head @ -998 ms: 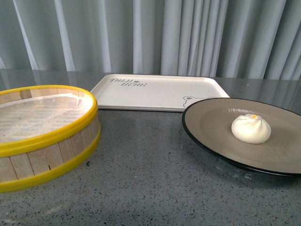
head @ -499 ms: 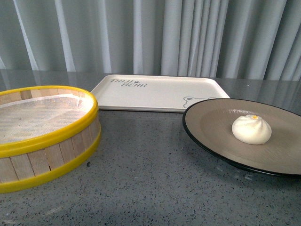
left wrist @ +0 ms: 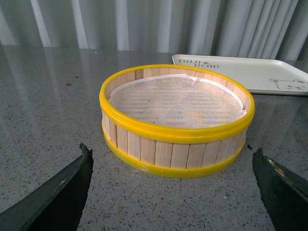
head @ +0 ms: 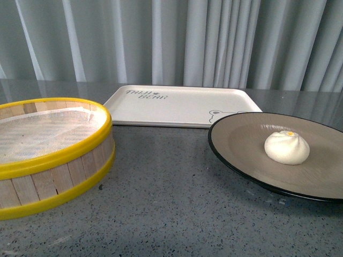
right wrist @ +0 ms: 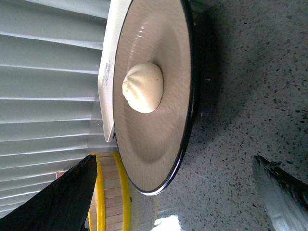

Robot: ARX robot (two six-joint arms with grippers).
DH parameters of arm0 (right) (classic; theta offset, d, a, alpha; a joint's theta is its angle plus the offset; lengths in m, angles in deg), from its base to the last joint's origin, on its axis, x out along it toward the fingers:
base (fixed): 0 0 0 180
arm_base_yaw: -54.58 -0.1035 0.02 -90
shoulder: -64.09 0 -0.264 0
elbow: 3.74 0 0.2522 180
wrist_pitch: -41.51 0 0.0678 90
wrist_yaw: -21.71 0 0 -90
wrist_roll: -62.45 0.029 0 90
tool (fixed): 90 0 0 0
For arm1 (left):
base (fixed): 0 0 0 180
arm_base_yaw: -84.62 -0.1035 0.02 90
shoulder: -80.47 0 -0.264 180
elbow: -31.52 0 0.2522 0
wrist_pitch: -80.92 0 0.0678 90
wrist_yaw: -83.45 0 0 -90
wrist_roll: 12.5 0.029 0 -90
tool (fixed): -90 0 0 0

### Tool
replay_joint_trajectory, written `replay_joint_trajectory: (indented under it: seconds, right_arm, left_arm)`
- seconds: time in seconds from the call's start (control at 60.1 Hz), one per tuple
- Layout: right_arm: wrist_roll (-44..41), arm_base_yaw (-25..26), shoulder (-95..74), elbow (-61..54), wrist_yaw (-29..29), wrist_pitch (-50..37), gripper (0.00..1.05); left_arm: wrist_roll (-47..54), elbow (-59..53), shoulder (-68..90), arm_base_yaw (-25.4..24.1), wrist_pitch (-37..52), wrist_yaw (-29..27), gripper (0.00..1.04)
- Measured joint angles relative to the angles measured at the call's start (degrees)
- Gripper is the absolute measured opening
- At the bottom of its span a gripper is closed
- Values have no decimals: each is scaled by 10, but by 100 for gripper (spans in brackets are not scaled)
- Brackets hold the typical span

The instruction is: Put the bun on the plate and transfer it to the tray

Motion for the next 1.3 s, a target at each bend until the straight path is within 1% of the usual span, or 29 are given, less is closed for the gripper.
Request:
replay_joint_trajectory:
  seconds: [0.266, 0.499, 0.682, 0.765, 0.782, 0.832, 0.849, 0.948, 1.015, 1.081, 1.131, 1.298]
  right_arm:
    - [0, 2, -92, 36, 0, -43, 96]
    - [5, -25, -159, 58, -1, -86, 96]
    - [24, -47, -219, 64, -11, -133, 96]
    - [28, -49, -226, 65, -11, -138, 77]
    - [28, -49, -226, 65, -11, -138, 72]
    - [28, -49, -226, 65, -11, -138, 65]
    - [28, -49, -226, 65, -11, -138, 59]
    - [27, -48, -226, 65, -8, -141, 36]
    - [25, -42, -227, 64, -4, -142, 18]
    - [26, -37, -227, 63, -2, -143, 6]
    - [28, -34, -227, 63, 4, -144, 2]
    - [30, -31, -225, 63, 5, -145, 2]
  left_arm:
    - [0, 0, 0, 0, 0, 0, 98]
    - [0, 0, 0, 0, 0, 0, 98]
    - [0, 0, 0, 0, 0, 0, 98]
    - [0, 0, 0, 0, 0, 0, 98]
    - [0, 0, 0, 0, 0, 0, 98]
    - [0, 0, 0, 0, 0, 0, 98]
    - [0, 0, 0, 0, 0, 0, 98]
    - [0, 0, 0, 0, 0, 0, 98]
    - [0, 0, 0, 0, 0, 0, 98]
    - [0, 0, 0, 0, 0, 0, 98]
    - [0, 0, 0, 0, 0, 0, 98]
    - [0, 0, 0, 0, 0, 0, 98]
